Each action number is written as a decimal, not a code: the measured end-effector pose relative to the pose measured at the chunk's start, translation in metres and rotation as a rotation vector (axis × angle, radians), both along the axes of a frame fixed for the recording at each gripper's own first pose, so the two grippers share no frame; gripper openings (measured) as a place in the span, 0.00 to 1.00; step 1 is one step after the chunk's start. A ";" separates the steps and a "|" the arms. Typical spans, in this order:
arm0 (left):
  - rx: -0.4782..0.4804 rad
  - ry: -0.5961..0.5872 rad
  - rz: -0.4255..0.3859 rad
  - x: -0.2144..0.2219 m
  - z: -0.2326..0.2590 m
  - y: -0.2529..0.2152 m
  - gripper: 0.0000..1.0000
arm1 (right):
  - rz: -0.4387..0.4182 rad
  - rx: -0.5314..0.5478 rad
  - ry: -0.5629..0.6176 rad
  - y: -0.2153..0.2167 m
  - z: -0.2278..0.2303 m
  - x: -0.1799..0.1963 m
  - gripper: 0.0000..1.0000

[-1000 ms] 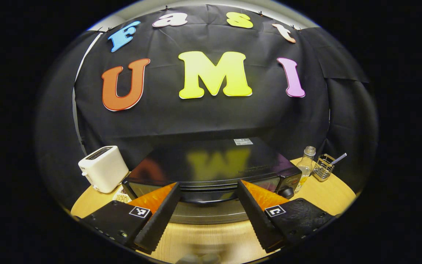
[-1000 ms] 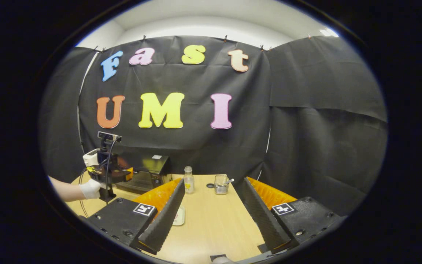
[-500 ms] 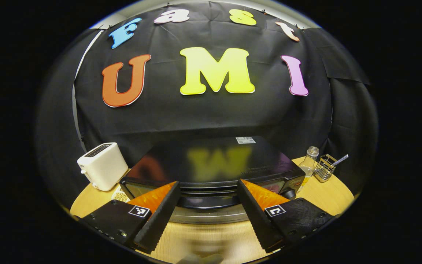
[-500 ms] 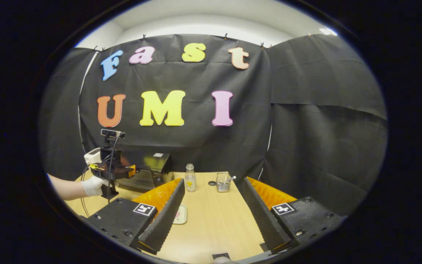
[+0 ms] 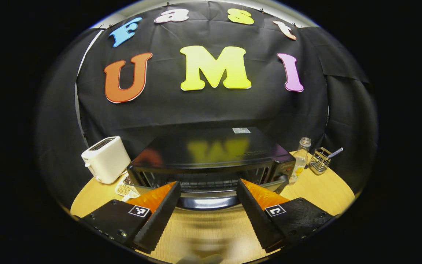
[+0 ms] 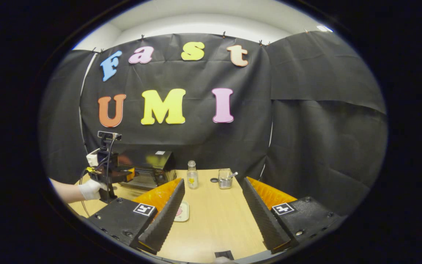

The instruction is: Open the electric oven with the left hand, put the food in, and close the electric oven.

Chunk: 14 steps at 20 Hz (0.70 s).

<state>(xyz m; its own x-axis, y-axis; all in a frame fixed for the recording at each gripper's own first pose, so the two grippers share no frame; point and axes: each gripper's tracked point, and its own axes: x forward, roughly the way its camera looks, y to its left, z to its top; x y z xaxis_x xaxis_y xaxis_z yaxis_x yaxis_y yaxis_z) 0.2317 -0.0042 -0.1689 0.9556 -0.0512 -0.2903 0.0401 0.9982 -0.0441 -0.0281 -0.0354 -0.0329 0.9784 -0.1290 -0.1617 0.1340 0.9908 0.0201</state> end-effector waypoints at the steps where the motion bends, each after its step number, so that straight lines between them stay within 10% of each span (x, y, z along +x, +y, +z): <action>1: 0.002 0.006 -0.003 -0.006 -0.004 -0.001 0.98 | 0.004 0.002 0.003 0.001 -0.001 -0.002 0.96; 14: -0.010 0.145 -0.022 -0.089 -0.091 -0.011 0.98 | 0.036 -0.012 0.053 0.009 -0.023 -0.019 0.96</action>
